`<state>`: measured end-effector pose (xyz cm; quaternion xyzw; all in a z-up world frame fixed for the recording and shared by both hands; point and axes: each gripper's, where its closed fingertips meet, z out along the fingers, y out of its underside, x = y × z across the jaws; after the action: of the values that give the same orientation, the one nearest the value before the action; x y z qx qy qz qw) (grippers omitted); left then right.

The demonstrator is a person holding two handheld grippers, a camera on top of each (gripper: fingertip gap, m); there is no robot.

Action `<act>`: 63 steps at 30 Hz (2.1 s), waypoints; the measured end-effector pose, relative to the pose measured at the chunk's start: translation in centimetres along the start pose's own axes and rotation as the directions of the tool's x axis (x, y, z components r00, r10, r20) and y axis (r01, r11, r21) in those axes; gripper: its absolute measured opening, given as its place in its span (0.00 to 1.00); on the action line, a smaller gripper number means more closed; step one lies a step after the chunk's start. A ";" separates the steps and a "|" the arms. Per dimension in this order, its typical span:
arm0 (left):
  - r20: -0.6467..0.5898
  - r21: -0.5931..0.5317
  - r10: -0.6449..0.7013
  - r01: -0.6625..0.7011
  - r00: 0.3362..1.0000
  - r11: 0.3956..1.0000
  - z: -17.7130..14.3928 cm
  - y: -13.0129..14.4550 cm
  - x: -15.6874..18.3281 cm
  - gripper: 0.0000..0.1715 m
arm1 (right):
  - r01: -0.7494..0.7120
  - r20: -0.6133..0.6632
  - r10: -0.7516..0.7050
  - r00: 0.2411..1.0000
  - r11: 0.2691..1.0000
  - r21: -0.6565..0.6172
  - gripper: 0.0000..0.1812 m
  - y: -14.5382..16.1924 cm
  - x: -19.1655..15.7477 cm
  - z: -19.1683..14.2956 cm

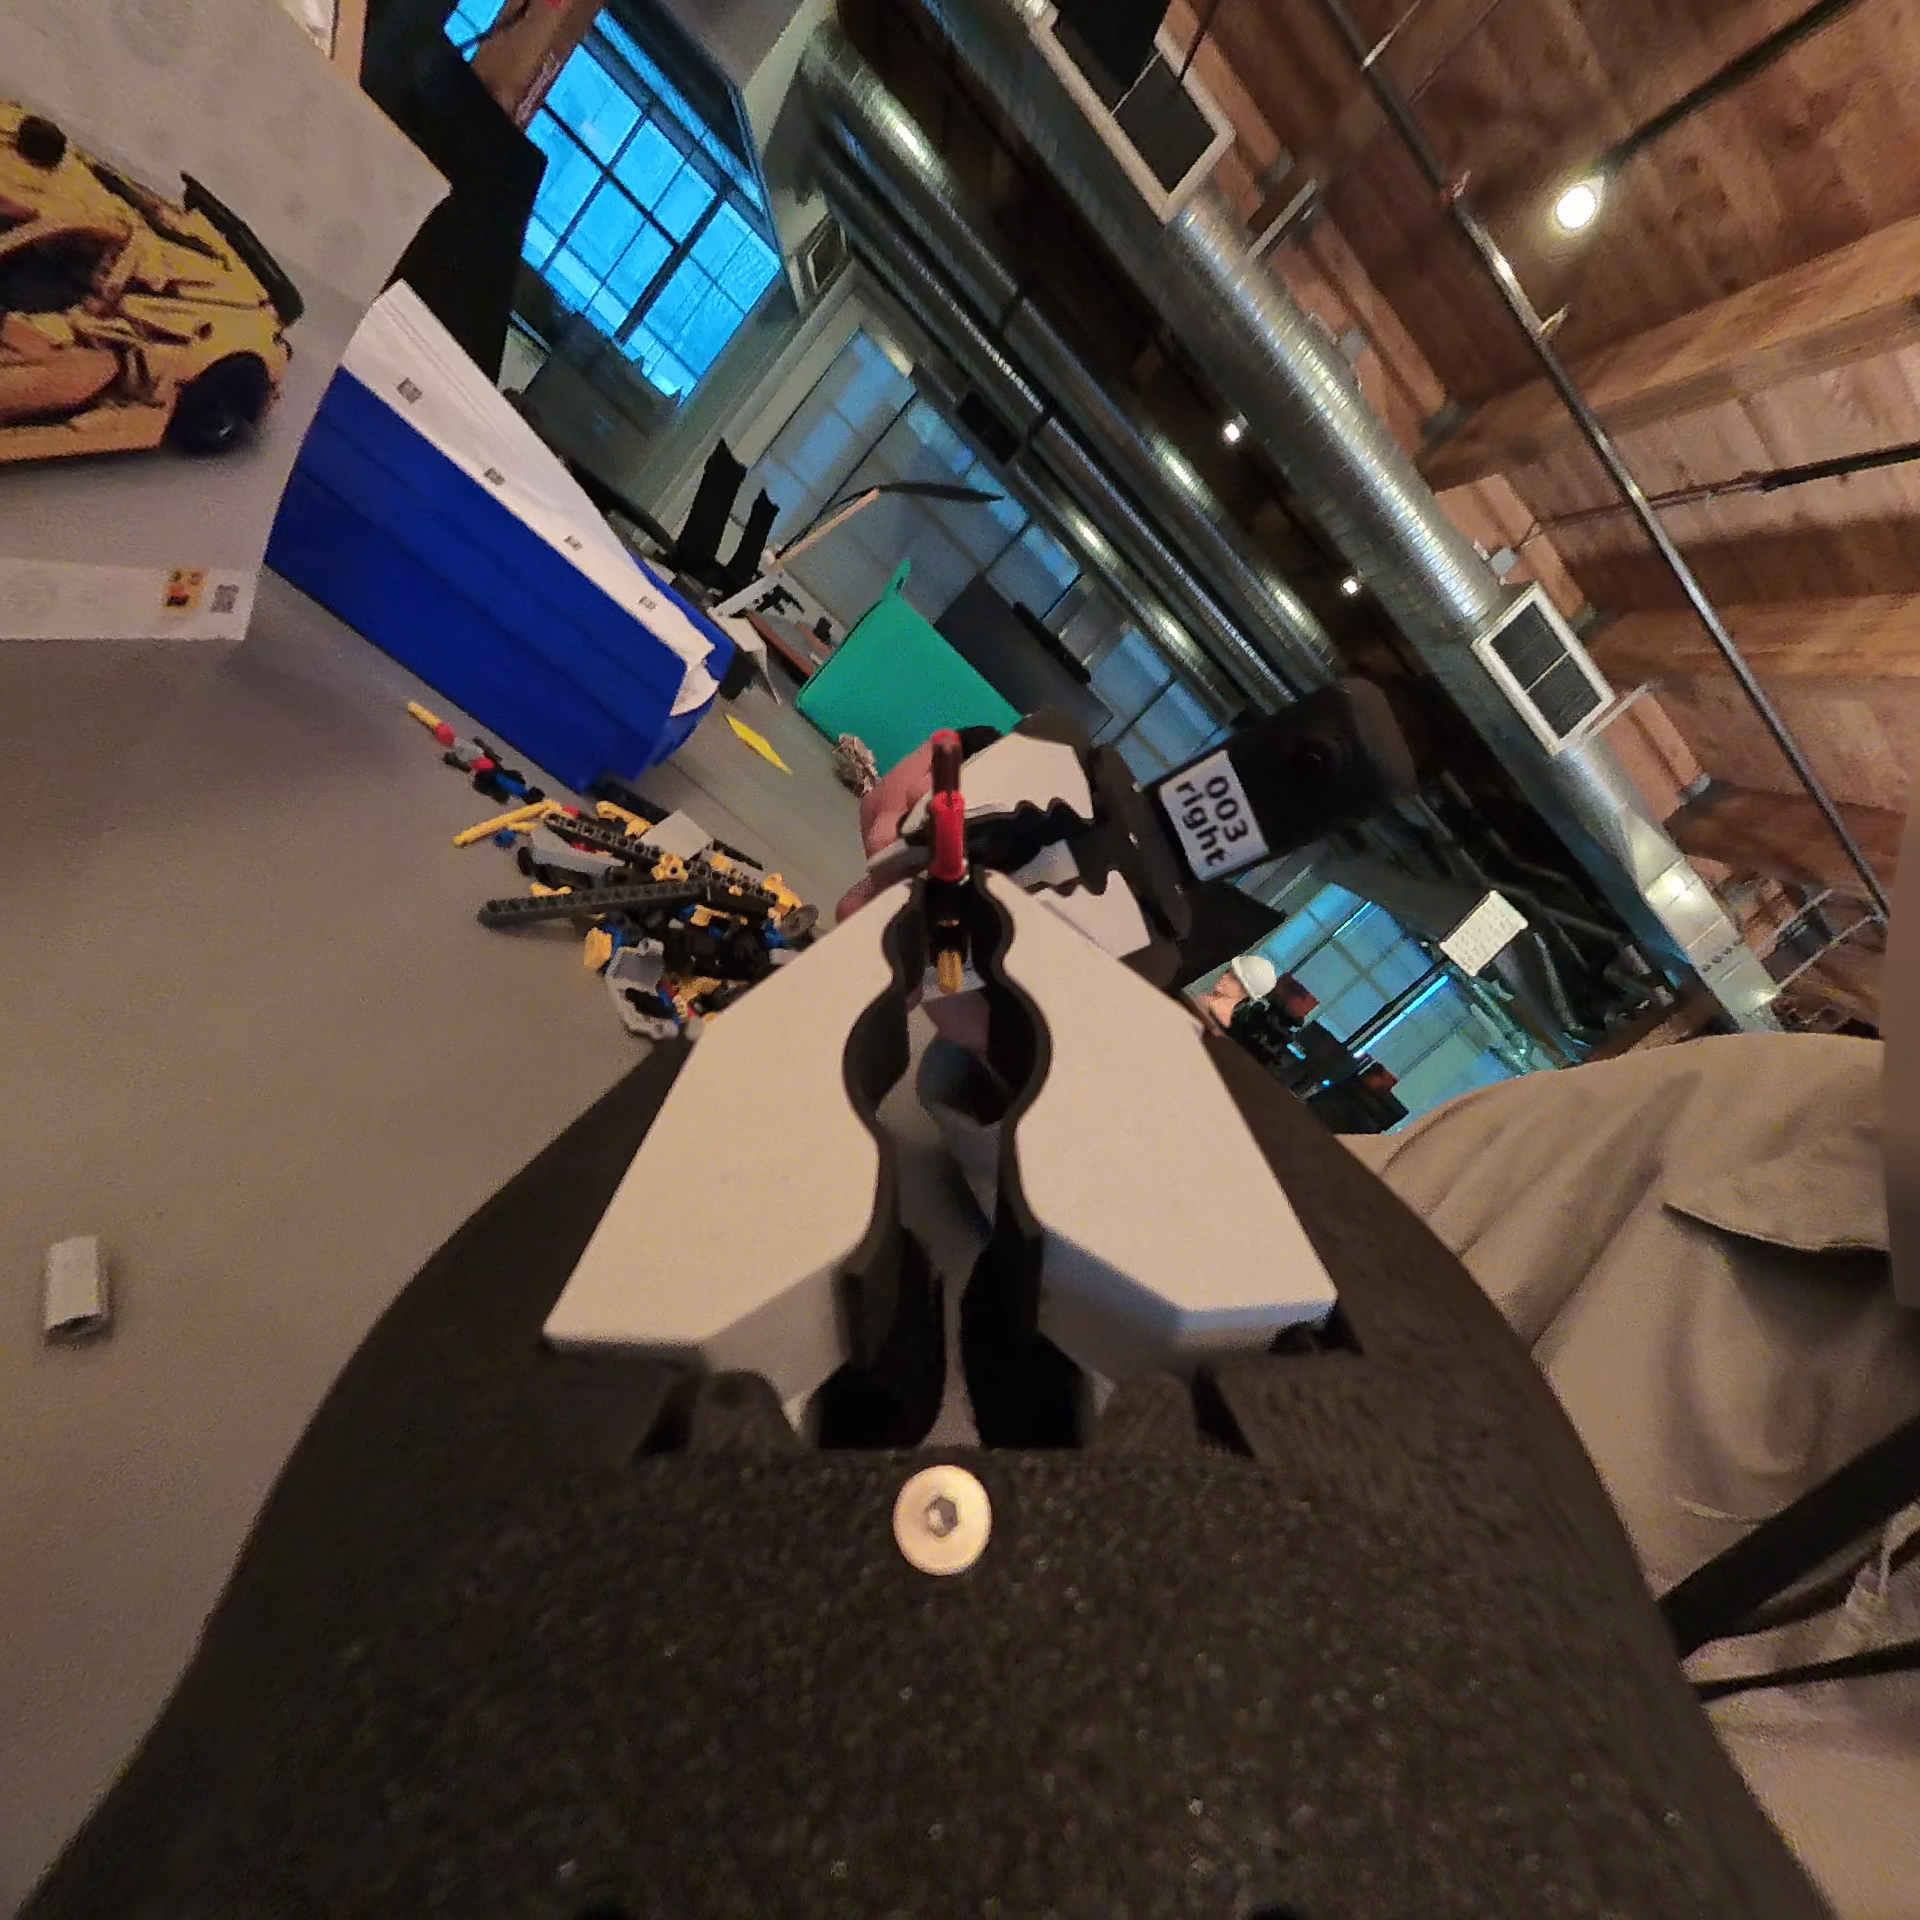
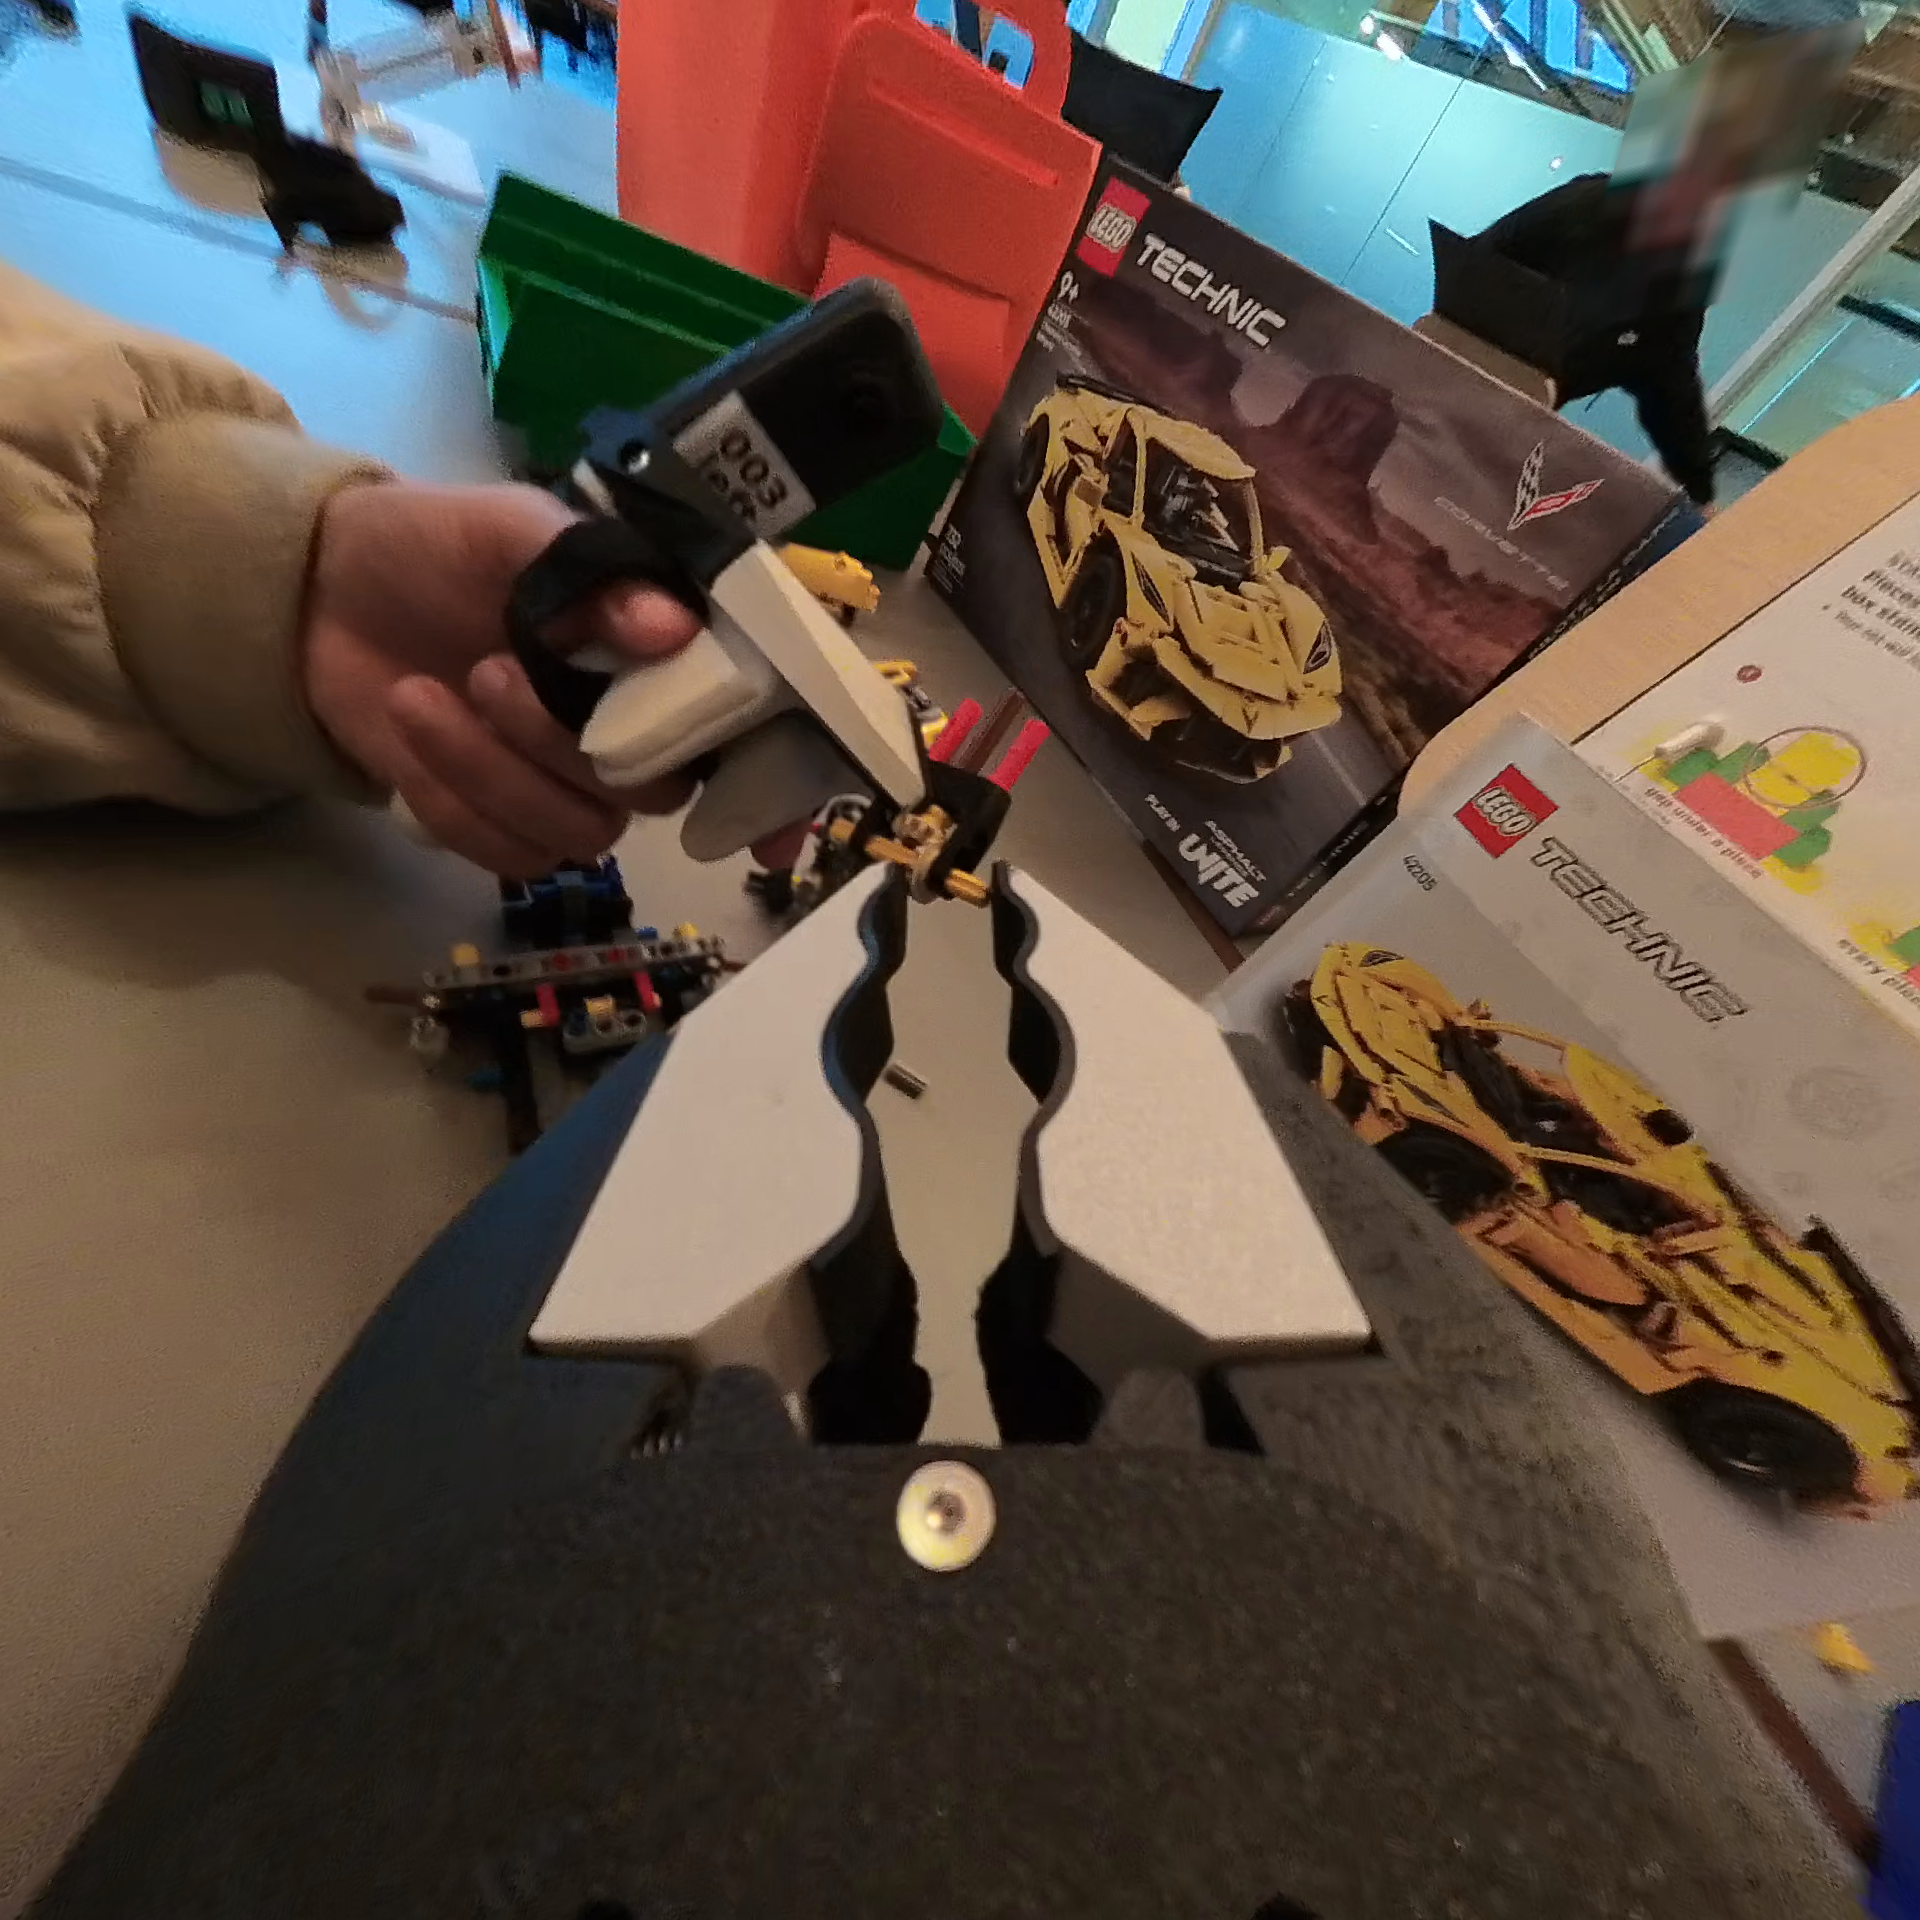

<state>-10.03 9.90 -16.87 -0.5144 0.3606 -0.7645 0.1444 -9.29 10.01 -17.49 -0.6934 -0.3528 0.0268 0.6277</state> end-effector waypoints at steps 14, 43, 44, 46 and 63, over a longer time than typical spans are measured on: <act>0.376 -0.447 0.904 -0.815 0.203 0.369 -1.0 -1.3 -2.3 0.04 | -0.468 0.101 0.460 0.882 0.881 0.068 0.17 -0.1 1.2 -0.4; -0.005 0.118 0.084 -0.082 0.996 0.990 -0.5 -2.6 1.7 0.18 | -0.652 0.349 0.555 0.755 0.695 0.304 0.01 -3.4 1.4 -1.8; -0.060 0.149 0.028 -0.019 0.998 0.989 -0.7 -2.9 1.9 0.16 | -0.655 0.369 0.548 0.750 0.691 0.306 0.01 -3.5 1.1 -1.8; -0.092 0.144 -0.016 0.029 0.996 0.989 -0.7 -2.7 1.8 0.13 | -0.656 0.408 0.528 0.745 0.693 0.300 0.01 -3.8 0.4 -1.7; 0.210 -0.217 0.154 -0.108 0.965 0.970 -1.0 1.2 -2.1 0.07 | 0.025 -0.037 -0.032 0.999 0.984 -0.177 0.27 2.2 -0.7 0.3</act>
<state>-10.22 10.70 -19.39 -0.5847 0.4515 -0.6491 0.1815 -8.96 10.01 -19.84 -0.7417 -0.3509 -0.0273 0.5709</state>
